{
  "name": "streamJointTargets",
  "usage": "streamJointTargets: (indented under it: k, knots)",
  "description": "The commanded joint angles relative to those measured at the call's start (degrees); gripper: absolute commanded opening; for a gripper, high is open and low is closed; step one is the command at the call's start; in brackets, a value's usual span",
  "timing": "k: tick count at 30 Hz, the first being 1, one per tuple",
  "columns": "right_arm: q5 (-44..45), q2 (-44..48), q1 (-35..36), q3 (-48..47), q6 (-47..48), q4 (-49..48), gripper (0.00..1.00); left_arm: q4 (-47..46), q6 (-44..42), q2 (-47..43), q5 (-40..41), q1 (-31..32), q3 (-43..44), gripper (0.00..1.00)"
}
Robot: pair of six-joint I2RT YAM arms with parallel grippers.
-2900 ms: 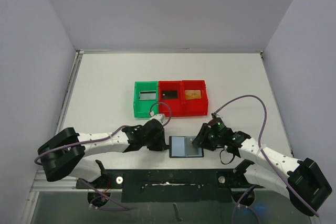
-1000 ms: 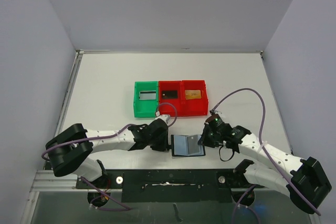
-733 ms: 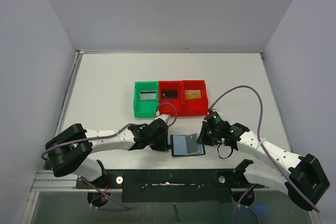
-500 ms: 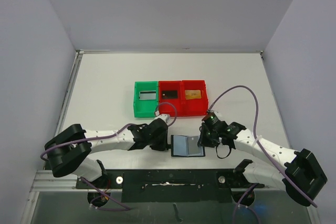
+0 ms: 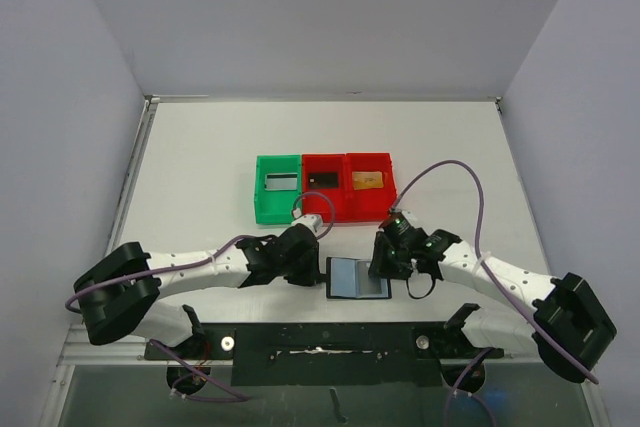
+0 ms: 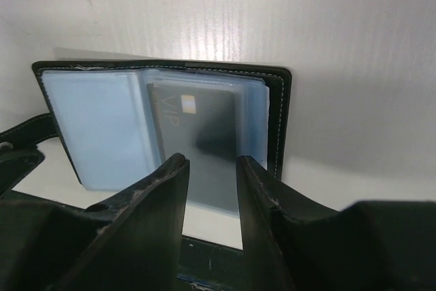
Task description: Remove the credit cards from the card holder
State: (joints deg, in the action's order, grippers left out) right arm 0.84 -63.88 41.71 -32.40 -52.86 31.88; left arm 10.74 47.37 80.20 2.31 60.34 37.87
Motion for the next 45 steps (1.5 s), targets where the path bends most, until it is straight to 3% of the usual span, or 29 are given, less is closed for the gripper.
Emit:
streamJointTargets:
  k: [1, 8, 9, 12, 14, 20, 25, 29, 35, 41, 45]
  knots:
    - [1.9, -3.9, 0.7, -1.1, -1.1, -0.7, 0.35, -0.4, -0.6, -1.5, -0.5, 0.3, 0.8, 0.17]
    - [6.0, -6.6, 2.7, -4.1, -0.4, 3.1, 0.45, -0.3, -0.9, 0.2, -0.9, 0.3, 1.2, 0.18]
    - [6.0, -6.9, 2.8, -4.2, -0.2, 3.0, 0.42, -0.4, -1.0, 0.5, -1.0, 0.2, 1.3, 0.15]
    - [7.0, -8.0, 3.6, -5.2, -0.2, 3.6, 0.18, 0.2, -0.9, 1.0, -0.8, 0.3, 1.6, 0.05]
    - [8.7, -8.0, 4.8, -6.5, -0.7, 5.1, 0.15, 0.3, -0.6, 1.5, -0.7, 0.3, 1.8, 0.0]
    - [12.3, -7.4, 6.9, -10.2, -1.0, 10.1, 0.13, 0.4, 0.6, 1.6, -0.1, 0.3, 1.7, 0.0]
    - [9.8, -6.6, 7.1, -10.4, 0.5, 8.9, 0.0, 0.5, 1.4, 2.0, 0.1, 0.3, 1.9, 0.0]
    - [7.6, -5.8, 7.3, -11.4, 2.0, 8.7, 0.0, 0.5, 2.0, 1.9, 0.3, 0.3, 1.5, 0.0]
    - [6.6, -3.9, 6.8, -9.7, 1.8, 6.4, 0.08, 0.1, 2.2, 1.7, 0.1, 0.3, 1.2, 0.0]
    - [8.7, -6.6, 6.5, -9.7, 2.1, 7.2, 0.0, -0.4, 2.0, 2.3, -0.4, 0.4, 1.4, 0.0]
    - [6.2, -5.1, 6.7, -10.2, 3.6, 5.0, 0.0, -0.5, 2.0, 2.4, -0.5, 0.3, 1.5, 0.0]
